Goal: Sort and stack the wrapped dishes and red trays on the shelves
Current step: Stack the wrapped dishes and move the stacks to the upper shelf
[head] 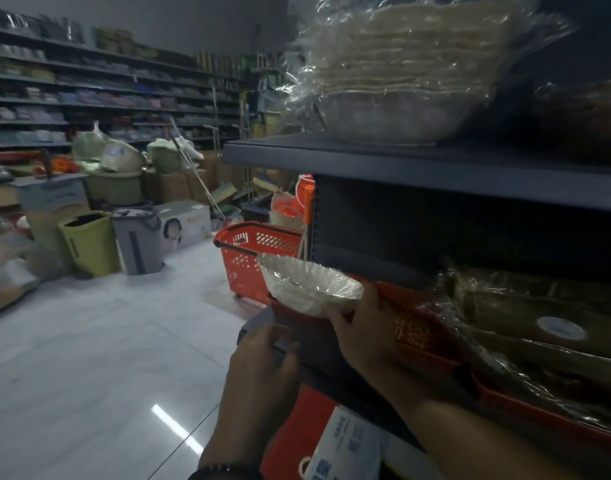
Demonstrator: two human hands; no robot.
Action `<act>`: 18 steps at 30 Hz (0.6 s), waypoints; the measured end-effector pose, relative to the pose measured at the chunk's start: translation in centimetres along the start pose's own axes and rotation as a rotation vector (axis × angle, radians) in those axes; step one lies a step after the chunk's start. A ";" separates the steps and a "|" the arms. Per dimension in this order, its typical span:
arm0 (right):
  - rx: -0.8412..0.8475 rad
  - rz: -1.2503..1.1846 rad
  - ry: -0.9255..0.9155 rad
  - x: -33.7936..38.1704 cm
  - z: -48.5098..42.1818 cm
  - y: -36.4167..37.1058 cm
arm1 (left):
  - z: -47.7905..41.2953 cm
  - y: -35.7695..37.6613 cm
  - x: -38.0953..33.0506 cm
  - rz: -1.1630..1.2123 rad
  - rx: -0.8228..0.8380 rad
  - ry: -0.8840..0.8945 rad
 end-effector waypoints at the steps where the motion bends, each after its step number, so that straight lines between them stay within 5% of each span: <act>1: 0.001 0.023 0.023 0.2 -0.4 0.2 | 0.0 0.1 0.1 -0.010 -0.007 -0.001; 8: 0.096 0.127 0.021 0.7 -2.8 0.8 | 0.1 1.1 -0.1 0.002 0.018 -0.037; 18: -0.050 0.060 -0.056 2.6 -2.1 -2.3 | 0.1 0.4 -0.9 0.053 0.021 -0.036</act>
Point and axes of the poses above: each hand's wrist, its own z-axis away from the middle knuckle, its own y-axis out of the palm, x = y × z, the point moved 2 cm from there along -z, towards the middle knuckle
